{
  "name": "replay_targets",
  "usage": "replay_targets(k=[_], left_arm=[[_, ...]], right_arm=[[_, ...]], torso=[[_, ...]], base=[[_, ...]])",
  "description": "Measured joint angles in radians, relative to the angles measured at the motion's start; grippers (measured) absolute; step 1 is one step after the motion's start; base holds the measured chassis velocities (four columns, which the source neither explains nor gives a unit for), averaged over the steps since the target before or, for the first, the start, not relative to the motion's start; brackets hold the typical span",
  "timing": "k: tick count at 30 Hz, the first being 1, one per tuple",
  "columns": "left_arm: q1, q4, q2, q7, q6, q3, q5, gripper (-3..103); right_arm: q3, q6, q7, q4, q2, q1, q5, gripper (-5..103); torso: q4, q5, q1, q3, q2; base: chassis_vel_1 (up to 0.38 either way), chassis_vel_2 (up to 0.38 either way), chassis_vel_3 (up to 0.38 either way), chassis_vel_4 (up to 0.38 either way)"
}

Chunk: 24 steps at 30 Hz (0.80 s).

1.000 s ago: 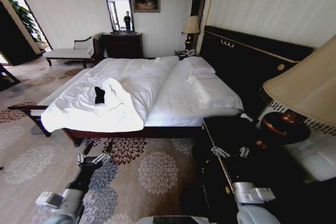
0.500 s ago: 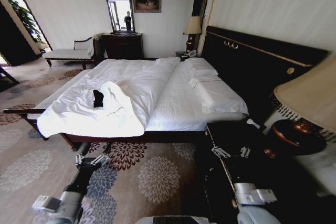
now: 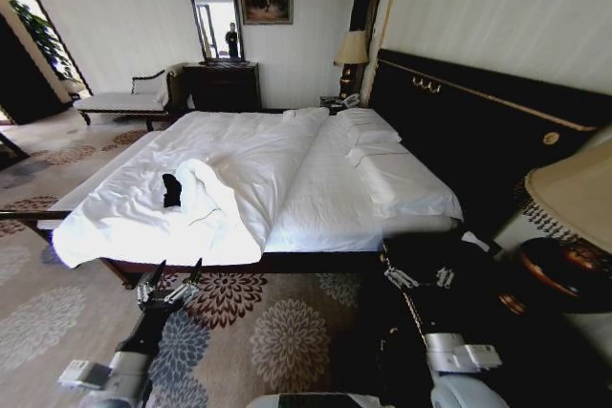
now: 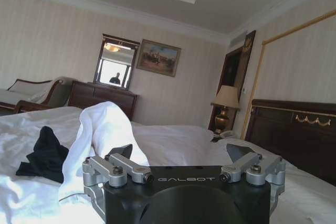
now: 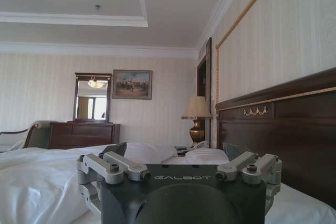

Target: Fold the clothes on the bed.

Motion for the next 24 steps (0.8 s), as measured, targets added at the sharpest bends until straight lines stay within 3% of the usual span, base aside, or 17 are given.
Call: replay_targets(k=[24], left_arm=[[-0.011, 0.019, 0.009, 0.002, -0.005, 0.005, 0.004, 100]], right_arm=[[-0.005, -0.001, -0.005, -0.017, 0.015, 0.008, -0.019, 100]], torso=[[0.0, -0.0001, 0.0, 0.0, 0.0]], base=[[-0.121, 0.125, 0.123, -0.125]])
